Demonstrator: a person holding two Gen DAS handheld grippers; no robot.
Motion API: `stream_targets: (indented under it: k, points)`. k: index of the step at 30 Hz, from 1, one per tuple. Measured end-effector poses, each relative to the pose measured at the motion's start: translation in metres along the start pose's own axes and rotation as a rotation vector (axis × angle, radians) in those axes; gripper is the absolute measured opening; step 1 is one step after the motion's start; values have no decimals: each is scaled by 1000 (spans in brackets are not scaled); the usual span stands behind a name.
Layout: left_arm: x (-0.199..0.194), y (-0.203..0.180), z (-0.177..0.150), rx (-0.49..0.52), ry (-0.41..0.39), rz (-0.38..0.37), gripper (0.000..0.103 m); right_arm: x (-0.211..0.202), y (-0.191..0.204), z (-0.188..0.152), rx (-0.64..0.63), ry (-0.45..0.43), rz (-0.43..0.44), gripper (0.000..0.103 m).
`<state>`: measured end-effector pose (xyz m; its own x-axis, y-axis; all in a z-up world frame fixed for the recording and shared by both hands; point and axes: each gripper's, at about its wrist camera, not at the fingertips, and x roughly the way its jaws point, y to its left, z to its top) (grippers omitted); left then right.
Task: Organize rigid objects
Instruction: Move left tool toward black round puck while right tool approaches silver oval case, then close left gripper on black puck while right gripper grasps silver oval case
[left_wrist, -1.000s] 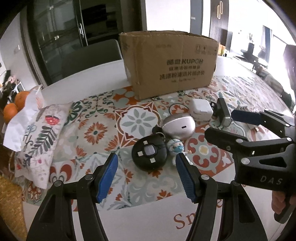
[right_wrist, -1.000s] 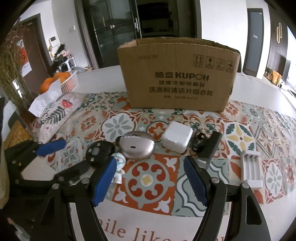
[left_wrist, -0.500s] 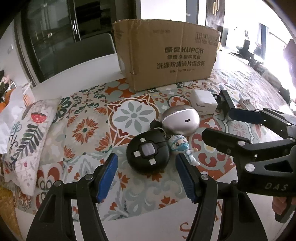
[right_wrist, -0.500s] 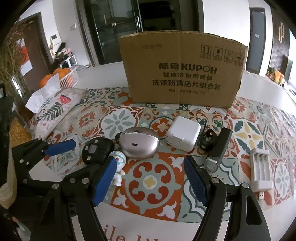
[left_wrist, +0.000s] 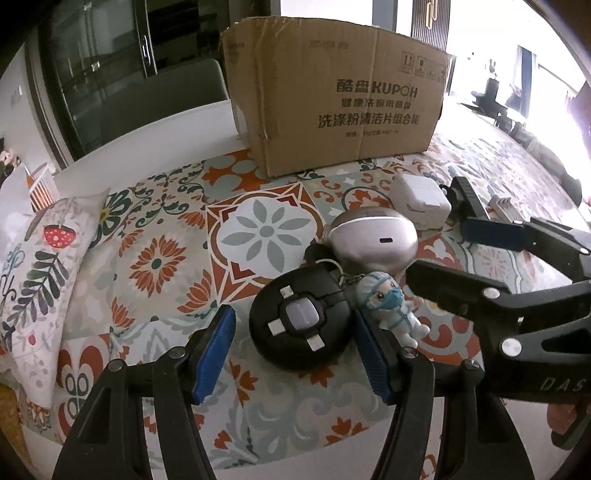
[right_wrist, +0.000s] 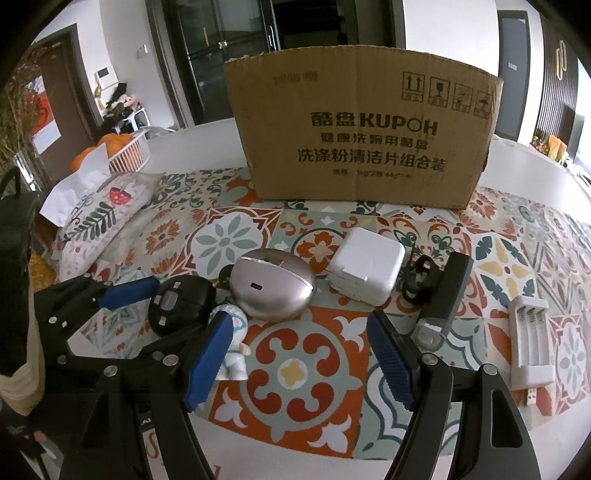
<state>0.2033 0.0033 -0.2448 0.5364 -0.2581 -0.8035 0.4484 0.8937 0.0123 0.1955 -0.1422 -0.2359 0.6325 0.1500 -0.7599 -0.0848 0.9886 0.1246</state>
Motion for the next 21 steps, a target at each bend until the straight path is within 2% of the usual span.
stream_targets:
  k: [5, 9, 14, 21]
  points:
    - [4, 2, 3, -2, -6, -14, 64, 4, 0, 2, 10, 2, 9, 76]
    - [7, 4, 5, -13, -9, -37, 55, 8, -1, 4, 18, 7, 14, 76]
    - [8, 8, 5, -29, -15, -55, 55, 13, 1, 6, 15, 7, 18, 76]
    - [4, 19, 3, -51, -20, -19, 55, 20, 8, 11, 1, 5, 29, 76]
